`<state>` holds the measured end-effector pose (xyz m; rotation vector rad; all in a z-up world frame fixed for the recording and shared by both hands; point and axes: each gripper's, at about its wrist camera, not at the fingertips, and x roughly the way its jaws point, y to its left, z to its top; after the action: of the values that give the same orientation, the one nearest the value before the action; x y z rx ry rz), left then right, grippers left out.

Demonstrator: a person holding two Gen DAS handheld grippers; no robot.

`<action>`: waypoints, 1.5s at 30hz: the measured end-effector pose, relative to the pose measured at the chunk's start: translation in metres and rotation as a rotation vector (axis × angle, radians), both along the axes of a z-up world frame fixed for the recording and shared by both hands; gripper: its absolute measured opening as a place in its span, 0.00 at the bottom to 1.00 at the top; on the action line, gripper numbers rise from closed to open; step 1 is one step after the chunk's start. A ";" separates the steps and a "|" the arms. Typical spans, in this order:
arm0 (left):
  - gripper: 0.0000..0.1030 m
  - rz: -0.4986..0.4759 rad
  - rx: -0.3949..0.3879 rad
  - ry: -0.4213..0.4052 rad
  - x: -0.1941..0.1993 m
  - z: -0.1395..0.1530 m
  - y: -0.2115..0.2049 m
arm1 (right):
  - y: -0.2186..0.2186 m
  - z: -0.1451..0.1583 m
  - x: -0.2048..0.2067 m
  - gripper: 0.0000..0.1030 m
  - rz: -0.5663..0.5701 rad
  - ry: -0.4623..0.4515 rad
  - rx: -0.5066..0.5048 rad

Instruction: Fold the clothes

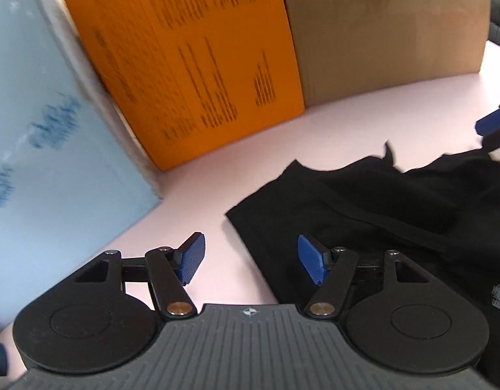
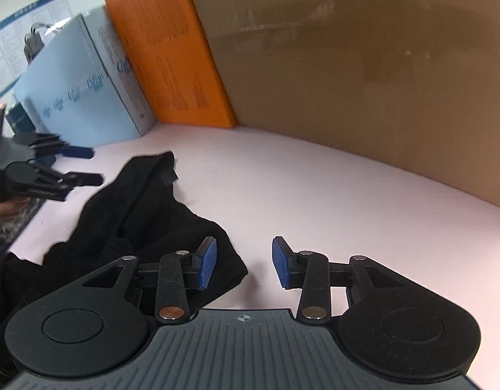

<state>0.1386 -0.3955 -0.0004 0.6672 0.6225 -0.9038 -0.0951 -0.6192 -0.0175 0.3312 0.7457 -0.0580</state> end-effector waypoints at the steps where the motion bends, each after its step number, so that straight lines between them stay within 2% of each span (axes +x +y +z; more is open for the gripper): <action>1: 0.63 0.006 -0.002 0.000 0.002 -0.006 -0.004 | 0.000 -0.004 0.004 0.35 0.014 0.009 0.003; 3: 0.69 0.033 -0.046 0.000 0.006 -0.012 -0.009 | 0.002 -0.012 0.012 0.35 0.046 0.032 0.007; 4: 0.64 0.049 -0.070 0.008 0.009 -0.014 -0.011 | 0.006 -0.015 0.015 0.35 0.068 0.034 -0.004; 5: 0.55 0.065 -0.093 0.026 0.011 -0.016 -0.014 | 0.010 -0.014 0.016 0.37 0.087 0.035 -0.015; 6: 0.27 0.084 -0.111 0.036 0.012 -0.016 -0.015 | 0.014 -0.014 0.018 0.27 0.108 0.034 -0.024; 7: 0.16 0.103 -0.122 0.033 0.012 -0.015 -0.017 | 0.018 -0.010 0.020 0.09 0.140 0.028 -0.023; 8: 0.15 0.126 -0.128 0.017 0.013 -0.015 -0.017 | 0.021 -0.005 0.022 0.03 0.169 0.016 -0.029; 9: 0.15 0.156 -0.132 -0.005 0.014 -0.015 -0.017 | 0.024 0.003 0.021 0.03 0.172 -0.020 -0.067; 10: 0.15 0.193 -0.127 -0.017 0.017 -0.016 -0.018 | 0.017 0.008 0.021 0.03 0.113 -0.040 -0.103; 12: 0.18 0.258 -0.127 0.012 0.026 -0.017 -0.014 | -0.014 0.002 0.023 0.03 -0.076 0.000 -0.127; 13: 0.18 0.265 -0.139 0.033 0.028 -0.015 -0.010 | -0.025 -0.002 0.022 0.03 -0.117 0.025 -0.128; 14: 0.19 0.269 -0.138 0.046 0.028 -0.013 -0.008 | -0.027 -0.004 0.021 0.04 -0.107 0.044 -0.129; 16: 0.32 0.275 -0.124 0.051 0.028 -0.011 -0.005 | -0.024 -0.008 0.021 0.05 -0.070 0.078 -0.144; 17: 0.38 0.282 -0.116 0.047 0.028 -0.010 -0.004 | -0.021 -0.007 0.020 0.08 -0.065 0.075 -0.152; 18: 0.41 0.290 -0.111 0.046 0.029 -0.008 -0.001 | -0.019 -0.006 0.019 0.16 -0.063 0.070 -0.159; 20: 0.41 0.304 -0.119 0.040 0.030 0.001 0.008 | -0.018 0.001 0.016 0.28 -0.095 0.035 -0.177; 21: 0.41 0.309 -0.125 0.027 0.032 0.007 0.013 | -0.017 0.004 0.014 0.28 -0.107 0.010 -0.189; 23: 0.43 0.310 -0.127 -0.032 0.038 0.025 0.024 | -0.012 0.011 0.014 0.28 -0.068 -0.014 -0.200; 27: 0.49 0.325 -0.135 -0.182 0.058 0.071 0.044 | 0.000 0.023 0.027 0.28 0.064 0.000 -0.247; 30: 0.61 0.362 -0.146 -0.238 0.073 0.106 0.061 | 0.002 0.030 0.039 0.28 0.105 0.004 -0.232; 32: 0.63 0.352 -0.129 -0.264 0.075 0.117 0.067 | 0.008 0.031 0.050 0.28 0.147 0.031 -0.232; 34: 0.69 0.324 -0.096 -0.296 0.067 0.118 0.072 | 0.017 0.031 0.065 0.30 0.186 0.114 -0.289; 37: 0.71 0.265 -0.061 -0.301 0.048 0.108 0.077 | 0.031 0.021 0.080 0.33 0.218 0.265 -0.445; 38: 0.72 0.243 -0.047 -0.300 0.042 0.102 0.078 | 0.034 0.019 0.082 0.34 0.222 0.286 -0.477; 41: 0.74 0.181 0.000 -0.307 0.021 0.085 0.078 | 0.038 0.018 0.082 0.38 0.166 0.278 -0.564; 45: 0.74 0.153 0.032 -0.276 0.009 0.063 0.068 | 0.025 0.020 0.085 0.45 0.029 0.217 -0.537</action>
<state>0.1478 -0.3276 0.0626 0.7472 0.4344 -0.6465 -0.0098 -0.5937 0.0026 -0.2011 0.9169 -0.2642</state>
